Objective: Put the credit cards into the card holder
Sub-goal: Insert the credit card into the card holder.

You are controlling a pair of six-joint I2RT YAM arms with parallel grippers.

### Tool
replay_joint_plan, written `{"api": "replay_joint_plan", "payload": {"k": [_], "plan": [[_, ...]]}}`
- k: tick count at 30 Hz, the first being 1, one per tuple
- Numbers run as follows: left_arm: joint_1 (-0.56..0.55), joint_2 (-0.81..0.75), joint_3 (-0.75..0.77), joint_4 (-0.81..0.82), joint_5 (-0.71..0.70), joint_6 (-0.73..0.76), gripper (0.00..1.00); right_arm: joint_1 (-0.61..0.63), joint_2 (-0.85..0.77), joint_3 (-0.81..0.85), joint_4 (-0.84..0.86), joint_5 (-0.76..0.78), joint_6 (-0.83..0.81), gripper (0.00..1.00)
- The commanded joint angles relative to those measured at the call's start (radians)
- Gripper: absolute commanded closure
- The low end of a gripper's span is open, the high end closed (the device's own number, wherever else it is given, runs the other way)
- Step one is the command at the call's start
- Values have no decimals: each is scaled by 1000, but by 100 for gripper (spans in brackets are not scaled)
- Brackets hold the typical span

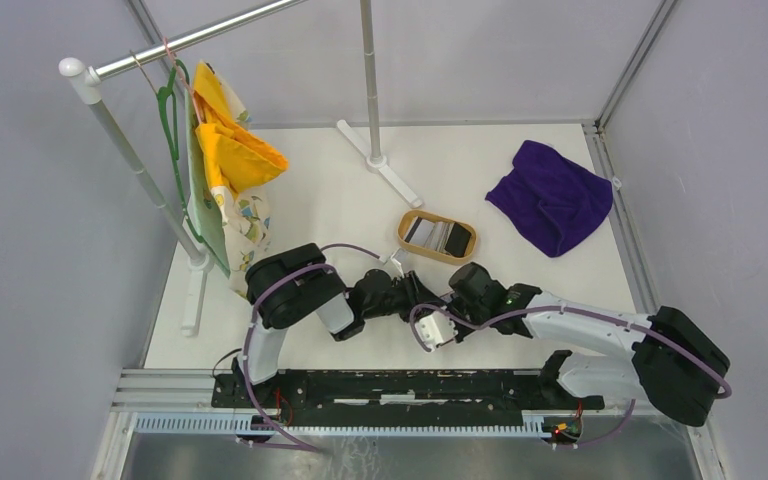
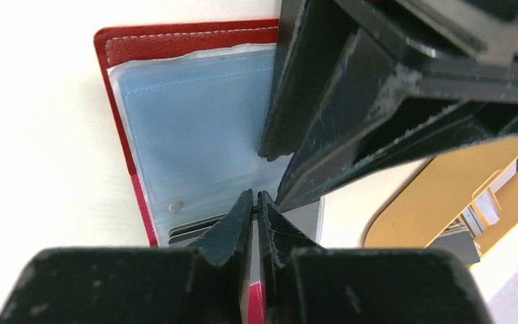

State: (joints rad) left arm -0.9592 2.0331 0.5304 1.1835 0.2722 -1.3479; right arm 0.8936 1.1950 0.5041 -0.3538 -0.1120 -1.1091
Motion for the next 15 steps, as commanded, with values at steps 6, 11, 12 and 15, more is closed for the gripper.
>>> {"api": "replay_joint_plan", "payload": {"k": [6,11,12,15], "plan": [[5,-150,-61,-48,-37,93,58,-182,-136,59,-128,-339,-6,85],[5,-286,-90,-110,-82,204,57,-298,-210,69,-144,-459,11,78],[6,-317,-95,-127,-94,235,58,-316,-221,71,-148,-476,12,76],[3,-429,-122,-184,-125,335,58,-368,-244,81,-145,-524,36,72]]}}
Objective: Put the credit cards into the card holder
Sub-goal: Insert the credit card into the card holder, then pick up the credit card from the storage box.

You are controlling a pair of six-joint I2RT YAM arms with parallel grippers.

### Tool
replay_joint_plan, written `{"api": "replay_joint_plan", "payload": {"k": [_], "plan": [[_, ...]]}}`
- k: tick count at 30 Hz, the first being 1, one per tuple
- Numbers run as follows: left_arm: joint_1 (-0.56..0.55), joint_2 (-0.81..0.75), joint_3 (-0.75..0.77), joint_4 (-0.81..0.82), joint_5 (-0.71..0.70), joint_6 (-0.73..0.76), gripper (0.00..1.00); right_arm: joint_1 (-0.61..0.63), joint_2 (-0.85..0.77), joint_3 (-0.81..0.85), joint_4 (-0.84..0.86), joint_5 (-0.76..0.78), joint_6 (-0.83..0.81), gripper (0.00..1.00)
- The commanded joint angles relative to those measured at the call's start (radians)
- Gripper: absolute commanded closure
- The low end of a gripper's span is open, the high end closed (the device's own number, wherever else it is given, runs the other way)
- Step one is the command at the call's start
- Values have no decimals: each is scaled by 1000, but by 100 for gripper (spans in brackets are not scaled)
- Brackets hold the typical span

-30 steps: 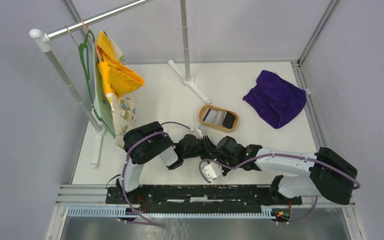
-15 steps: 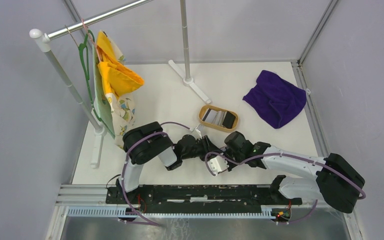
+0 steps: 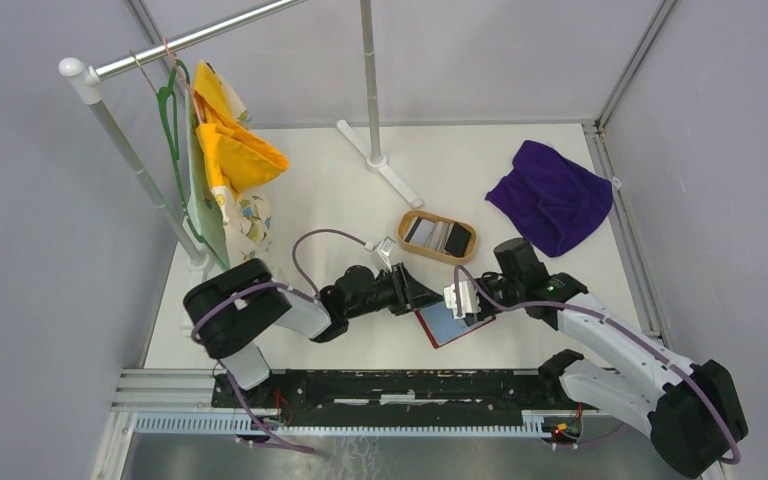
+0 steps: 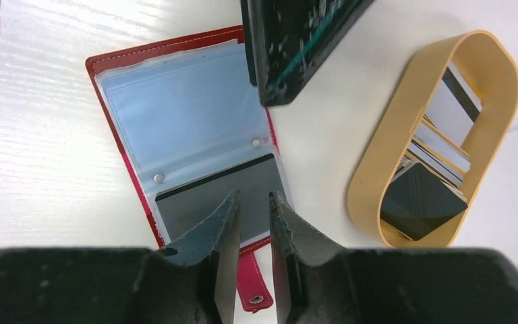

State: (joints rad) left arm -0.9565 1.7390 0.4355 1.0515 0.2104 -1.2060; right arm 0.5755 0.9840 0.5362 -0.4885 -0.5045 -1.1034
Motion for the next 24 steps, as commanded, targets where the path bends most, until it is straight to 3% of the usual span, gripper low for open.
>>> {"api": "replay_joint_plan", "payload": {"k": [1,7,10,13,16,17,21,24], "plan": [[0,-181,-35,-89,-82,229,58,-68,-38,52,-6,-146,43,70],[-14,-504,-22,-421,-231,499,51,-163,-68,57,63,-199,149,59],[-15,-640,-15,-547,-318,599,42,-206,-87,59,119,-210,219,51],[-15,-753,1,-654,-398,679,28,-246,-92,65,193,-236,303,35],[-14,-788,37,-750,-456,723,7,-253,-45,108,268,-261,401,20],[-14,-785,57,-796,-470,731,1,-254,-10,141,282,-279,432,18],[-13,-756,104,-868,-463,739,0,-256,162,321,308,-347,565,17],[-13,-796,89,-846,-424,727,0,-255,256,420,332,-302,657,19]]}}
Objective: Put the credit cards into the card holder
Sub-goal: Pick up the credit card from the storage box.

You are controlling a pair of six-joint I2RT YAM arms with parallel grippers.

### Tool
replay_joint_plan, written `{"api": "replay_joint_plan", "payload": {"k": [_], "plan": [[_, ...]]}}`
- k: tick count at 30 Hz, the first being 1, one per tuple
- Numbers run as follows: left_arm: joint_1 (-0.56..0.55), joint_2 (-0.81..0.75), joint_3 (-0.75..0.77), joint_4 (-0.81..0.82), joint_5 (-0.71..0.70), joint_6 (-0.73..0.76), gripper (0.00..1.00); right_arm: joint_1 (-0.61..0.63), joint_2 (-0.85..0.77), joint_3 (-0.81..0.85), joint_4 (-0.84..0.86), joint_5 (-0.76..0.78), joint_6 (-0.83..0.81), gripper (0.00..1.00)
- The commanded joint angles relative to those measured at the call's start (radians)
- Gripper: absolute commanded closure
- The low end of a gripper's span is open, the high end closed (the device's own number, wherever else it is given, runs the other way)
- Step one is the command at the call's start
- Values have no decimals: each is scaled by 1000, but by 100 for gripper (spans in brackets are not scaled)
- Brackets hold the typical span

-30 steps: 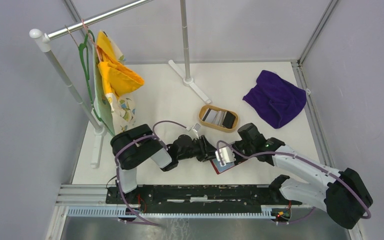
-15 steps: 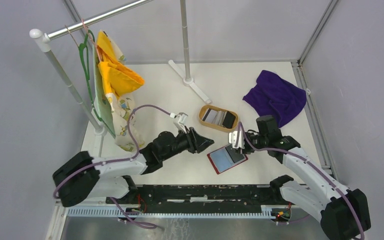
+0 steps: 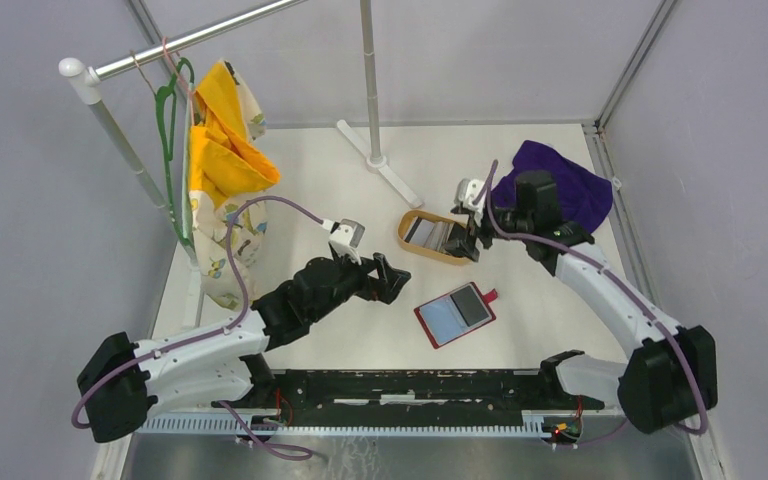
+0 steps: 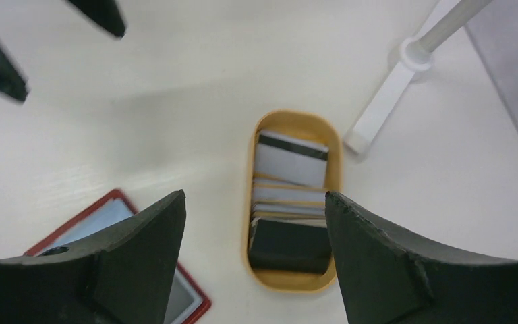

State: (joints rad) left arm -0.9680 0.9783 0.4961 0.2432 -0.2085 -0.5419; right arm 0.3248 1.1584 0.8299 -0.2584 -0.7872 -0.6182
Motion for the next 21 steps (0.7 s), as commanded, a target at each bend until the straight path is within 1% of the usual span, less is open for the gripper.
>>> {"api": "replay_joint_plan", "payload": {"k": [1,4,7,9,10,11,12,15,18,21], "plan": [[-2,-60,30,-38,3,61,0,-4,102,142,111,12,183,19],[-1,-115,76,-104,3,77,0,-4,136,160,140,94,191,19],[0,-114,145,-208,-21,127,0,-7,144,145,160,116,196,16],[0,-77,179,-281,-52,146,0,-18,145,110,201,118,236,11],[-2,-55,195,-313,-73,144,0,-27,149,97,218,121,265,5],[-1,-32,203,-332,-80,132,0,-43,159,90,224,116,290,2],[0,-19,201,-332,-75,115,0,-58,168,80,236,105,311,2],[0,-27,130,-224,-9,78,0,-110,205,40,291,40,418,2],[1,-60,56,-118,7,39,0,-140,245,30,293,0,466,2],[1,-91,-2,-36,19,16,0,-144,250,19,292,64,471,2]]}}
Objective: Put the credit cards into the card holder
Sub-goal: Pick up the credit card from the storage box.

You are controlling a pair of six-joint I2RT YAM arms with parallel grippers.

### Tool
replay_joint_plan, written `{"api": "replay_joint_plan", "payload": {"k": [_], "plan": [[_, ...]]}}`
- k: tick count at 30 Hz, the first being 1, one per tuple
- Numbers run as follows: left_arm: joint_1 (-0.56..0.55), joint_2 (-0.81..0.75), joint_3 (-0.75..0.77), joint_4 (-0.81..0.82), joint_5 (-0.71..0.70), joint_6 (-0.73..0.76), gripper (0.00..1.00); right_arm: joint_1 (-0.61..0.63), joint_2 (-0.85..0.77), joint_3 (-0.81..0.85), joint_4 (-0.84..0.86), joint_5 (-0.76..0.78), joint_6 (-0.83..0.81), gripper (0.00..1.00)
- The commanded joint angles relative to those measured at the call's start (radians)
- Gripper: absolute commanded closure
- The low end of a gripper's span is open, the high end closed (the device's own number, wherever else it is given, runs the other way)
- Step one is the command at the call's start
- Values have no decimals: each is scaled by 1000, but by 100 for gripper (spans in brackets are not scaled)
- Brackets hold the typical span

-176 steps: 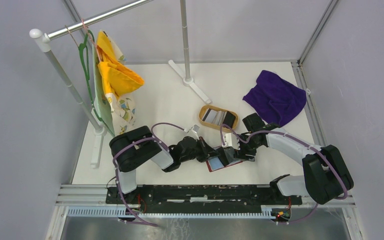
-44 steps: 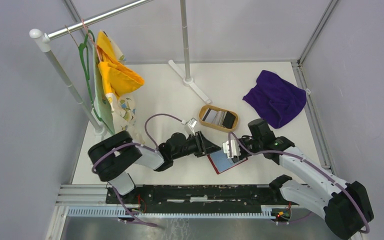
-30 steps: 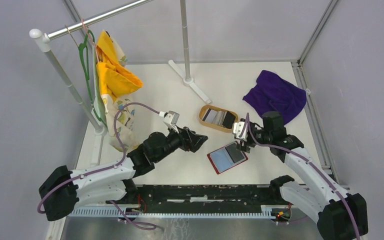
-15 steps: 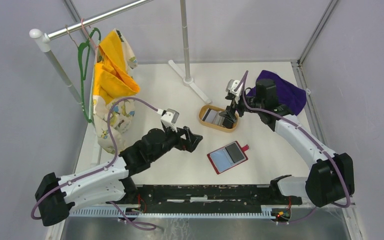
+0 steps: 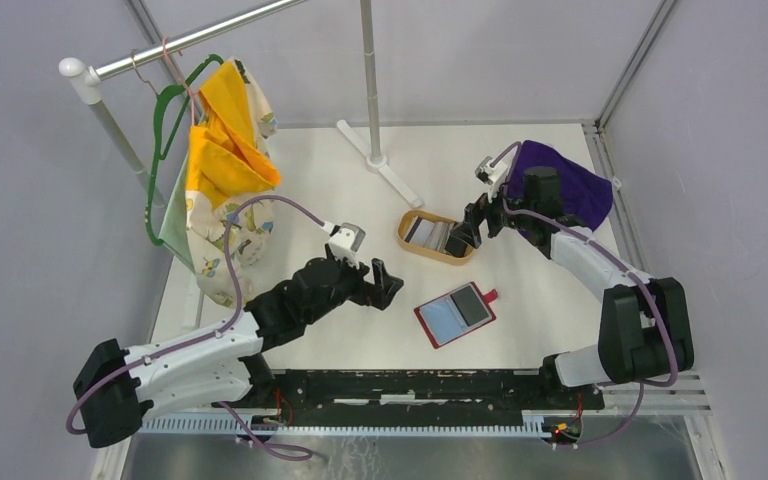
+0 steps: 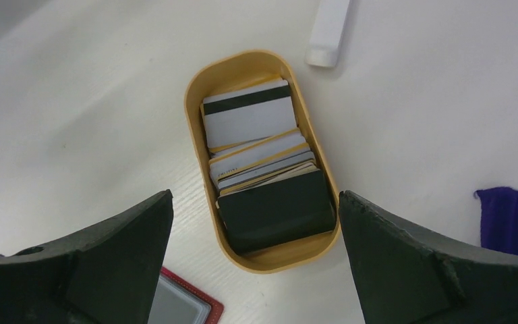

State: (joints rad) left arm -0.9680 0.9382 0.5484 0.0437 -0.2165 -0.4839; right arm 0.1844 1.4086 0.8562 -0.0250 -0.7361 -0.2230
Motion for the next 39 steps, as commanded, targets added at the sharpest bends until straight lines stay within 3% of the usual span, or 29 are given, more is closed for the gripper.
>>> {"api": "replay_joint_plan", "payload": {"k": [1,7,11,16,22,28,37,39], "plan": [[2,-59,-69,180,32,-48,0,-4,-7,-12,59,38,71,2],[0,-55,-127,225,46,-93,0,-1,-83,-29,78,232,43,2],[0,-53,-158,250,63,-118,0,0,-82,-62,153,395,247,2],[-2,-59,-186,271,71,-135,0,-2,-43,-75,188,292,332,2],[-1,-38,-218,328,71,-151,0,8,-32,-77,163,353,419,15],[0,32,-213,362,84,-159,0,74,-13,-26,67,546,474,15],[0,123,-203,407,89,-171,0,161,25,-14,50,628,526,23],[-1,134,-202,411,88,-172,0,195,36,-5,47,662,529,21]]}}
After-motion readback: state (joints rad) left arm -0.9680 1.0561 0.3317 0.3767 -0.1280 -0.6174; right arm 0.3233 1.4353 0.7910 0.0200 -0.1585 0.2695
